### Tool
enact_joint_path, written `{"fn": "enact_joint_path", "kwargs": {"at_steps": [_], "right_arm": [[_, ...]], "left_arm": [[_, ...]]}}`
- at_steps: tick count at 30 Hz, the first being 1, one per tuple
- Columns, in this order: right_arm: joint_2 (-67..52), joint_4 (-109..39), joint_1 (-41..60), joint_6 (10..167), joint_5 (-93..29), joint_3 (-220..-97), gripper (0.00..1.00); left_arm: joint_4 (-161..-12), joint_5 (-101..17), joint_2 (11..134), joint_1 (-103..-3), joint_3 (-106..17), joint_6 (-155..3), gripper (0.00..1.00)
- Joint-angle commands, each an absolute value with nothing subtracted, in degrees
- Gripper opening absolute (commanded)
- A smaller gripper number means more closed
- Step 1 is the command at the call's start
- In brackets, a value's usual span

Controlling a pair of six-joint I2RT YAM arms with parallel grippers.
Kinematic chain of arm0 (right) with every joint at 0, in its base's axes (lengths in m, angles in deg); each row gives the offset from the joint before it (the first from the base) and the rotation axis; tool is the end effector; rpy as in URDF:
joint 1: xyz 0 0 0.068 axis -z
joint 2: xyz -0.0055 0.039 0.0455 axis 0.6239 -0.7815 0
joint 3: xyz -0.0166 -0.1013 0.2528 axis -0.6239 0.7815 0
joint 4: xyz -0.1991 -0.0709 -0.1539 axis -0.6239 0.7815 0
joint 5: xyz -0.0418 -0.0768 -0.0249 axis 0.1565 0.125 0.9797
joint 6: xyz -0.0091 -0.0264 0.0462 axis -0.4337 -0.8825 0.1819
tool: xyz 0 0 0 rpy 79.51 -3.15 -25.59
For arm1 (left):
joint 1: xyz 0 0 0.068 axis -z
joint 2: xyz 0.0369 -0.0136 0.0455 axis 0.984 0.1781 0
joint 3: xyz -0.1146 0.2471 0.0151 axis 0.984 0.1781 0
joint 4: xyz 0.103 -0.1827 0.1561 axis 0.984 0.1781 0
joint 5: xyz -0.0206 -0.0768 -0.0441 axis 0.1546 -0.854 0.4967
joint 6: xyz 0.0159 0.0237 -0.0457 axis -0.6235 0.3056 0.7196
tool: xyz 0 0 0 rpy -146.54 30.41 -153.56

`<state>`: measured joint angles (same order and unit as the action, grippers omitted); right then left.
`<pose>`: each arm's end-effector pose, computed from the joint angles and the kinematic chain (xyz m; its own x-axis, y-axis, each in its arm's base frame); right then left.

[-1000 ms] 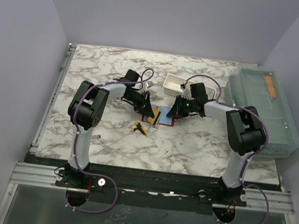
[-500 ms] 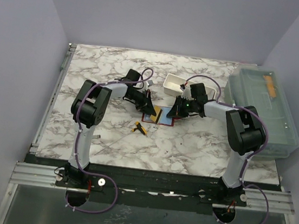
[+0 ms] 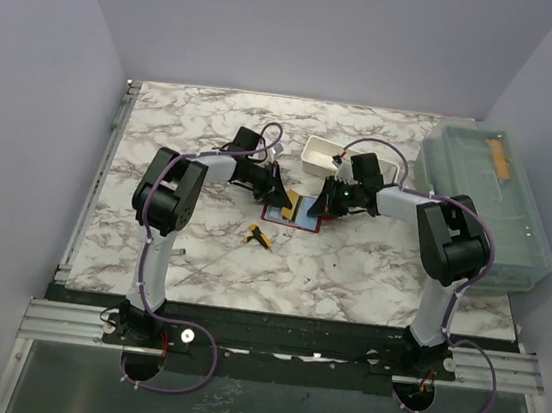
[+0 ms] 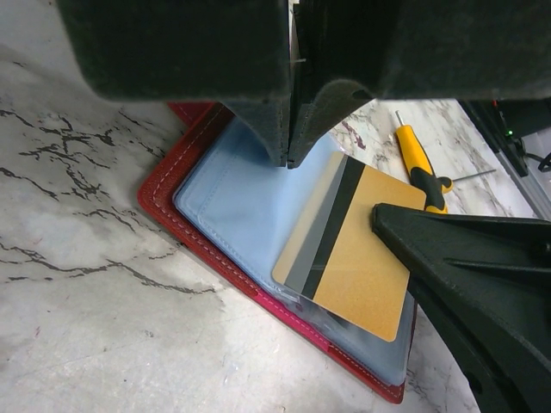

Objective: Put the credit cards into the card holder
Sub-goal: Insert the credit card into the card holder.

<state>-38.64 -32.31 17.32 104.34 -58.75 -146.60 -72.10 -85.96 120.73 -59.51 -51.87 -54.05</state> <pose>0.3573 0.1605 0.1351 -0.9112 -0.0152 -0.4117 -0.3017 0.7052 0.6417 0.4003 -0.1774 0.1235 -0.9959 0.0046 -0.0901 0.0794 0.5183 -0.8515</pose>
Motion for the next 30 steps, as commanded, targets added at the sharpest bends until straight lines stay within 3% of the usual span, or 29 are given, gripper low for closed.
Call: {"fn": "enact_joint_path", "kwargs": {"at_steps": [1,4,10,19,23,30], "right_arm": [[-40.0,-32.7,17.5,104.0,-59.6,-145.6,0.04],[-39.7,-32.3,17.5,104.6,-59.4,-145.6,0.05],[-36.1,-24.0,17.5,103.7,-51.9,-148.5,0.18],[-34.3,-21.1,17.5,102.3,-48.7,-148.3,0.22],[-35.9,-23.3,17.5,102.7,-51.4,-147.7,0.22],[-36.4,-25.2,17.5,103.0,-53.5,-147.0,0.21]], "left_arm": [[-76.1,-83.6,121.0,-58.4,-49.9,-52.6,0.0],[-77.4,-83.7,121.1,-57.9,-49.0,-51.8,0.0],[-77.7,-80.9,119.7,-57.7,-46.6,-50.1,0.0],[-74.8,-71.7,112.8,-56.6,-44.4,-49.6,0.41],[-70.8,-66.5,110.9,-55.5,-45.7,-50.8,0.49],[-65.8,-57.3,110.0,-53.4,-47.6,-52.3,0.53]]}}
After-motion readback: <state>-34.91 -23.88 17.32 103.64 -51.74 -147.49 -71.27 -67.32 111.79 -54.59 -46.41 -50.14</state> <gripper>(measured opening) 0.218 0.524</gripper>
